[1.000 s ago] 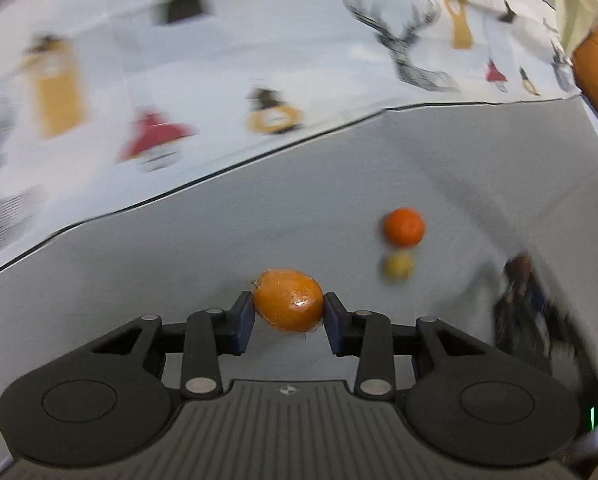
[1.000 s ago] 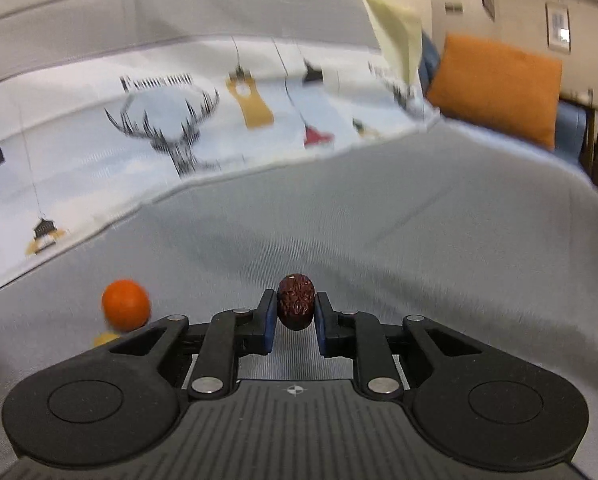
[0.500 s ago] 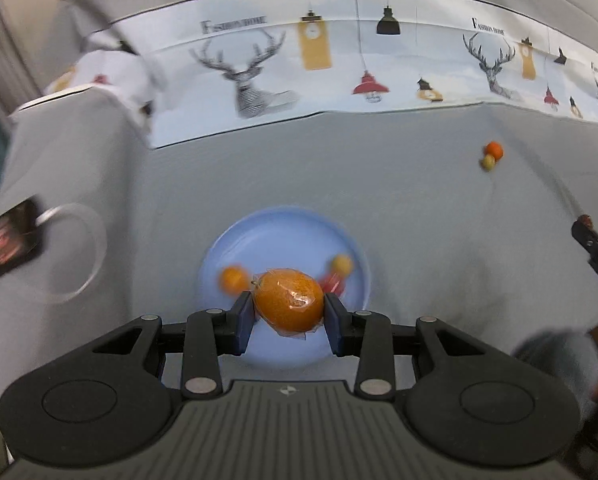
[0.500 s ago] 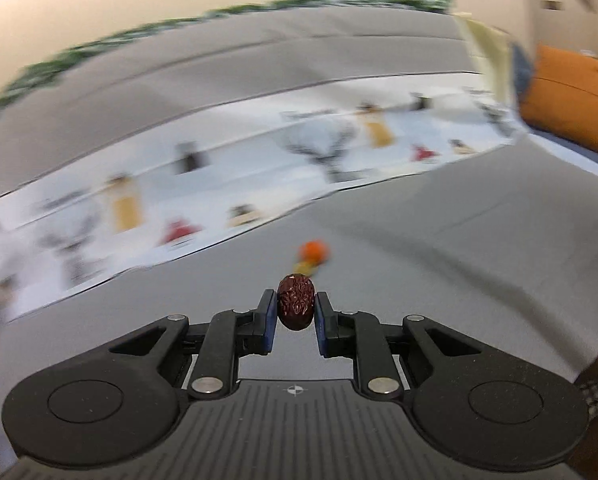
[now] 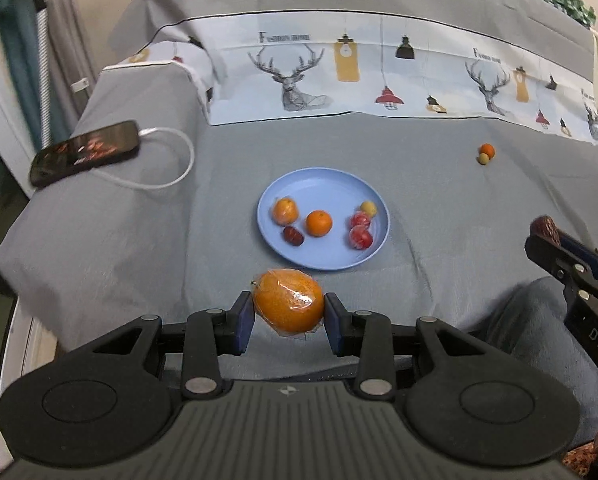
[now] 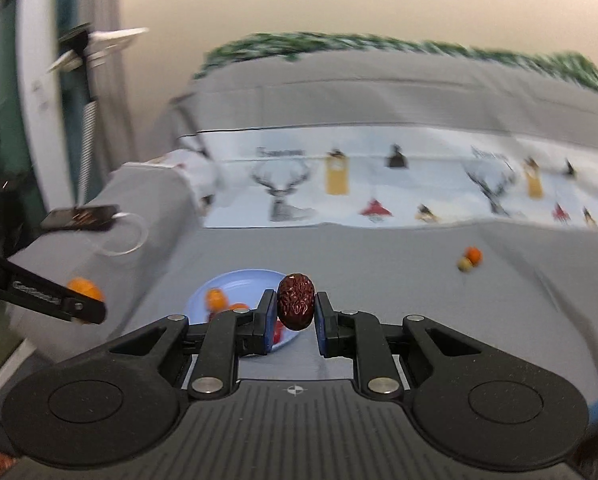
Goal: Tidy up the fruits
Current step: 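Carry the orange fruit and jujube over the blue plate with both tools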
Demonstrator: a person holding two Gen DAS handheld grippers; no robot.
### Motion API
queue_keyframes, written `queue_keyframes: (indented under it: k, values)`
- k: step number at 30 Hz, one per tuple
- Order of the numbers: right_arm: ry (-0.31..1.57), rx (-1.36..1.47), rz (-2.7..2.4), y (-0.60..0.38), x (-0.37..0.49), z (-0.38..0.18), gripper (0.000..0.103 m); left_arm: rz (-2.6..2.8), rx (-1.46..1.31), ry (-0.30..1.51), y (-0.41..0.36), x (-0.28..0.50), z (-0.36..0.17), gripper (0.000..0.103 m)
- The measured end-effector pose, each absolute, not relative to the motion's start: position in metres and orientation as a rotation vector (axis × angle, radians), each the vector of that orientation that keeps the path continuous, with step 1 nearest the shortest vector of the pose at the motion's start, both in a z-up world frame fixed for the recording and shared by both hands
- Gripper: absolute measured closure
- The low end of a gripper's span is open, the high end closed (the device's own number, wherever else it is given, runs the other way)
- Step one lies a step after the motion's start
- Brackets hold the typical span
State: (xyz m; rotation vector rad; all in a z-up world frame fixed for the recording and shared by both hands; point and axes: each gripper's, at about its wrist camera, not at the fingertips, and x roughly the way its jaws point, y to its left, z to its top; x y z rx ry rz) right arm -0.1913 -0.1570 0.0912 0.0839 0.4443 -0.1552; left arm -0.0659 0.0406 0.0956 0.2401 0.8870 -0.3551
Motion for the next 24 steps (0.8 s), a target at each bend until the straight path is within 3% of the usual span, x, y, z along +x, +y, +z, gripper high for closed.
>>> queue_keyframes:
  k: [24]
  values:
    - [0.51, 0.0, -0.132, -0.135, -0.168, 0.089, 0.082, -0.336, 0.192, 0.92, 0.054, -0.042, 0.091, 0.062]
